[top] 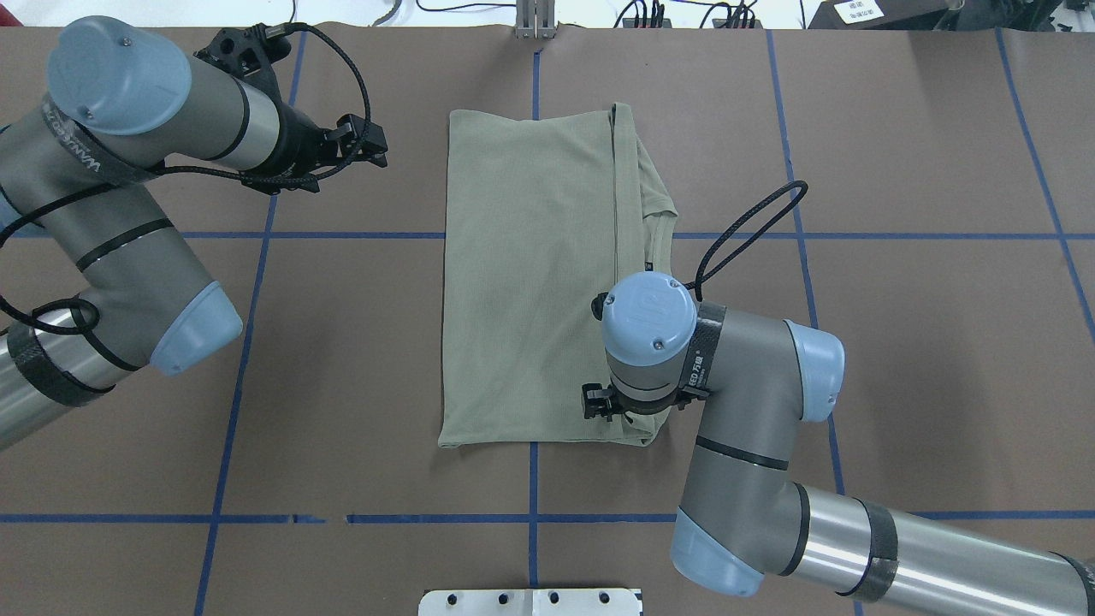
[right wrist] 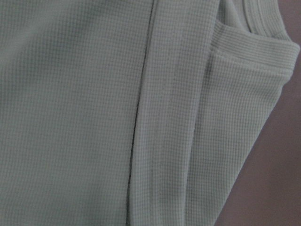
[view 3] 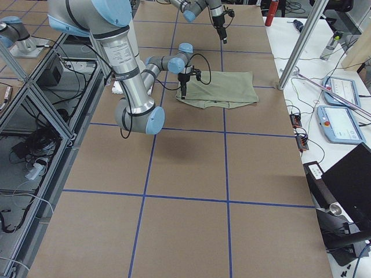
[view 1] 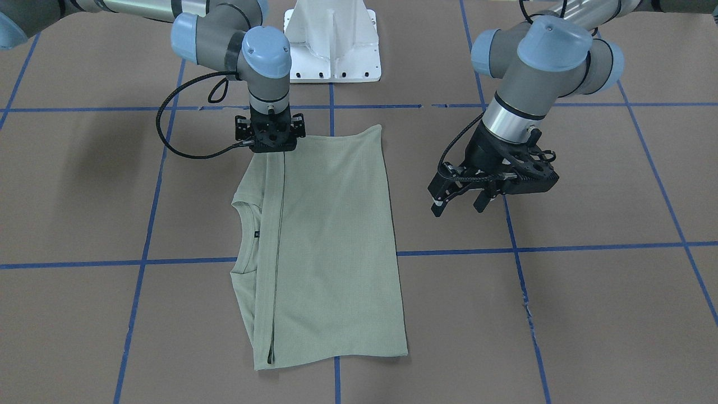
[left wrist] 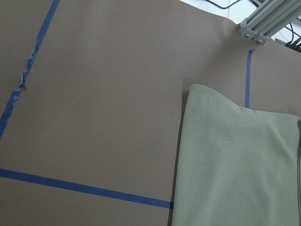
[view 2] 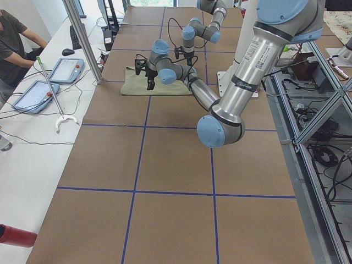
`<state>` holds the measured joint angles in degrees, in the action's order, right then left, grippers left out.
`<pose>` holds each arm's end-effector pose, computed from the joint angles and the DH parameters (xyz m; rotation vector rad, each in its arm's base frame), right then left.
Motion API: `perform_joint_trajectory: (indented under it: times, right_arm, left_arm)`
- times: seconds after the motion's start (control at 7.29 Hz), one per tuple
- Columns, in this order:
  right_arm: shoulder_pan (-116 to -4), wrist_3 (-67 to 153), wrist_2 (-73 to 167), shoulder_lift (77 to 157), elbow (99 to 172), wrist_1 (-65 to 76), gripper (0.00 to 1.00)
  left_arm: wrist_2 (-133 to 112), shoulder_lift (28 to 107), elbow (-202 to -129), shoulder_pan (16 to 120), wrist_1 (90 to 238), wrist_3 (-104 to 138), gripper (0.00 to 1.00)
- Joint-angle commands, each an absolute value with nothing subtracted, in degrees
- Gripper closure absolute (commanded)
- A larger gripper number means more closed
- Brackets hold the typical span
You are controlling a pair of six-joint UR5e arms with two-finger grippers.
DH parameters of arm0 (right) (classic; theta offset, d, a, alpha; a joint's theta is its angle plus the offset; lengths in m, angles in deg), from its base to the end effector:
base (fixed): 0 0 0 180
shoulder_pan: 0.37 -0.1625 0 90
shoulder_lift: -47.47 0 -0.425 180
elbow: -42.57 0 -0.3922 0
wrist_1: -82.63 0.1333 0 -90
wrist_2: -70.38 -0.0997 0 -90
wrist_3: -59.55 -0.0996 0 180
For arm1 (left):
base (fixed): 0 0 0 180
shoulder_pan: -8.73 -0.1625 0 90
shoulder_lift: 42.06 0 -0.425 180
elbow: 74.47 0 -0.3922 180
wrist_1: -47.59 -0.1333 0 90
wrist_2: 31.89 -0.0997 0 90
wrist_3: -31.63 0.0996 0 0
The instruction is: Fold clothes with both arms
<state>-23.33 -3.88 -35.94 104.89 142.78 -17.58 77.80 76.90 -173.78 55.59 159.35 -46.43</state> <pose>-0.5594 -0.3514 0.2811 -0.0151 -0.6292 -0.1419 0.3681 -0.5387 0.2519 0.2388 1.0616 -0.3687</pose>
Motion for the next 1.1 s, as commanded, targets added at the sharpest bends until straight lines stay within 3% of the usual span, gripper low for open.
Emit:
perform_joint_trajectory:
  times: [0.0,0.69,0.96]
  right_arm:
    - [-23.2,-3.6,-36.0,105.8,142.7,-17.6,0.00]
    - [-25.8,-1.1,-36.4,109.2,143.6,-17.4,0.00]
    - [-28.8,4.1,-36.8,116.6,150.3,-17.3,0.00]
  left_arm:
    - [77.8,76.9,-173.7,55.5,159.5,-46.6,0.00]
    - [77.8,77.6,-173.7,55.5,159.6,-46.7,0.00]
    - [77.9,77.6,-173.9,55.5,159.6,-47.6,0.00]
